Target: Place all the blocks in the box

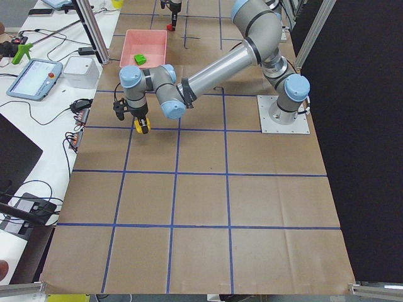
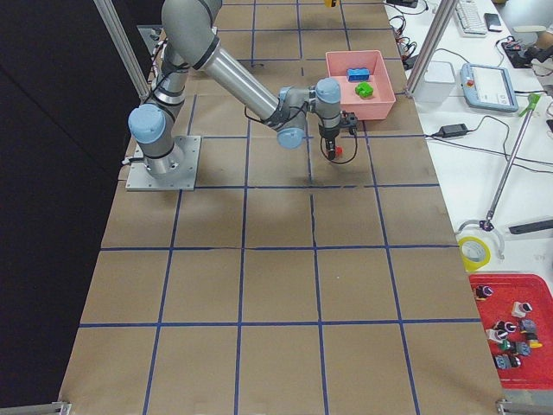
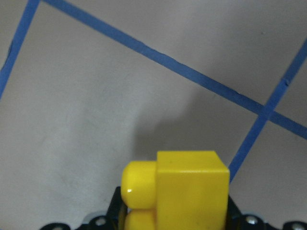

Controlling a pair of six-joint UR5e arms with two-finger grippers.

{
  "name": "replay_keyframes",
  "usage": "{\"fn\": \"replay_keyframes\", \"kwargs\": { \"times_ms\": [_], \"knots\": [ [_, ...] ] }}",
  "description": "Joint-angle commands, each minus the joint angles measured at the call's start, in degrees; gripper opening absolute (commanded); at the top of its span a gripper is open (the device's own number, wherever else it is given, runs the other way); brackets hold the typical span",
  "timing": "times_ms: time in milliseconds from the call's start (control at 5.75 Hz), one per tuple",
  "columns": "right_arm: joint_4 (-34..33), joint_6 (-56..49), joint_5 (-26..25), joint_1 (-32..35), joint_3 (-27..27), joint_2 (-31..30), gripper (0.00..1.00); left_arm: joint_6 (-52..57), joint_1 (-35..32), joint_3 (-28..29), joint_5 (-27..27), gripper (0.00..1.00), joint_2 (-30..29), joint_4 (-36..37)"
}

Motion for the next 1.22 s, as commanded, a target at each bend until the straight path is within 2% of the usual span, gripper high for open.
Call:
{"fn": "replay_keyframes", "kwargs": {
  "times_ms": [0, 174, 348, 522, 696, 870, 1043],
  "knots": [
    [0.34, -0.56, 0.08, 0.0, -0.61, -0.58, 0.04, 8.29, -1.45, 6.67, -0.14, 0.08, 5.51, -12.01],
    [1.13, -1.26, -0.35, 0.0, -2.97, -2.94, 0.04, 8.22, -5.38, 10.36, -0.24, 0.08, 7.19, -18.08],
    [9.49, -1.88, -1.4, 0.0, -8.56, -5.92, 0.04, 8.22, -8.82, 12.58, -0.32, 0.08, 7.12, -19.97],
    [18.19, -1.88, -0.63, 0.09, -15.75, -6.21, 0.04, 7.09, -12.5, 12.86, -1.8, 0.08, 6.42, -19.82],
    [24.02, -1.62, 2.08, 1.22, -22.7, -5.52, 0.04, 3.25, -14.72, 12.86, -2.69, 0.08, 5.98, -19.81],
    [27.21, -0.84, 13.77, 3.24, -27.55, -3.77, 0.04, 2.69, -15.17, 12.86, -3.48, 0.08, 4.93, -19.81],
    [26.37, 4.31, 19.89, 6.65, -29.08, -0.62, 0.04, 2.6, -15.44, 12.86, -5.4, 0.08, 4.14, -19.81]
  ]
}}
